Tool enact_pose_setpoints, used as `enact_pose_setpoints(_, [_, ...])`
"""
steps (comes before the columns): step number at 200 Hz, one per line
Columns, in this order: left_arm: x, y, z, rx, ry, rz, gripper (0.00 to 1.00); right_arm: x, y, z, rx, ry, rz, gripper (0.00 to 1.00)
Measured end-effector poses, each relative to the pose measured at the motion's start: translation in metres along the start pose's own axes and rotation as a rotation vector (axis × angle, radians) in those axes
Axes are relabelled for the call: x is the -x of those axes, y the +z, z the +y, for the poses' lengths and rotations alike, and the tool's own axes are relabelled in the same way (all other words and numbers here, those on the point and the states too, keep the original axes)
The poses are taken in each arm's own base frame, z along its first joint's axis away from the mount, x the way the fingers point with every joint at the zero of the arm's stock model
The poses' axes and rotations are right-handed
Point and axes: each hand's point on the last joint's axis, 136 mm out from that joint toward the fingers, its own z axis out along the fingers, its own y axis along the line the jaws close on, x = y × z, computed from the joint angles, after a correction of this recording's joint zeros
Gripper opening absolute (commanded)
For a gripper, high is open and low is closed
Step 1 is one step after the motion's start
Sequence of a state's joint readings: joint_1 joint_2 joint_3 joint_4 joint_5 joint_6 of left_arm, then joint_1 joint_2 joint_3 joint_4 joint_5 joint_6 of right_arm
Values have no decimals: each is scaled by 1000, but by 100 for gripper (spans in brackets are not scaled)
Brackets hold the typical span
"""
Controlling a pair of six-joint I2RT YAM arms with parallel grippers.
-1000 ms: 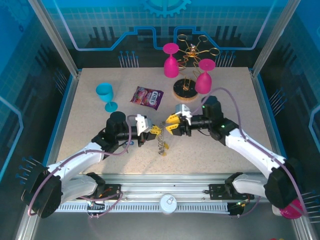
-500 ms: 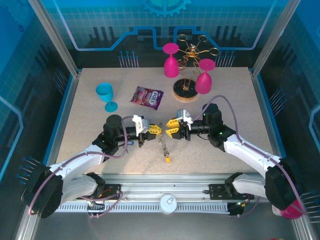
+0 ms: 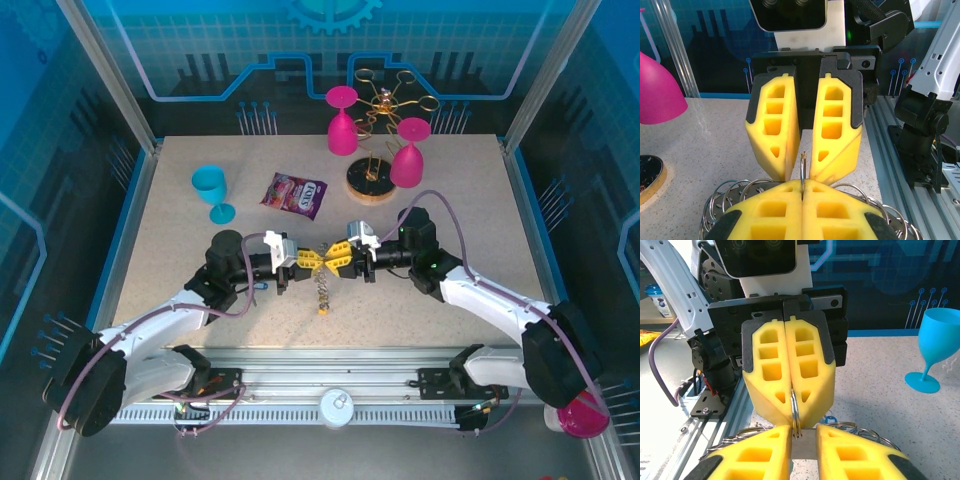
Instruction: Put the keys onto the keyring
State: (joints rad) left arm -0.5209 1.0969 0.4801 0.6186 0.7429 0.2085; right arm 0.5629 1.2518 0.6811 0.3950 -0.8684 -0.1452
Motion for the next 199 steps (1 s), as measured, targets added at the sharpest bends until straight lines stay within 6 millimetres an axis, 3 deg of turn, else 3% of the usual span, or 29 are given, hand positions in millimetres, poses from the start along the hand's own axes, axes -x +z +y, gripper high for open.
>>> enact_pose_setpoints(37, [0,0,0,1,4,2,0,2,1,-1,7,-4,-1,18])
enact_pose_setpoints(58, [-4,0,0,2,13,15,0,-1,1,-2,0,-5,13,32])
enact_pose_setpoints(76, [-10,0,3,28,43,43,0,-5,1,-7,-37,-32,46,34])
enact_pose_setpoints(107, [-14,-1,3,116,223,111,0,-22,-7,-18,-149,-96,155,33])
enact_pose_setpoints(150, [-12,-11,12,217,451,186,0,-26,-24,-23,-266,-219,218,29])
enact_pose_setpoints(199, [-22,-12,11,220,561,253,0,-25,-13,-9,-231,-356,238,27])
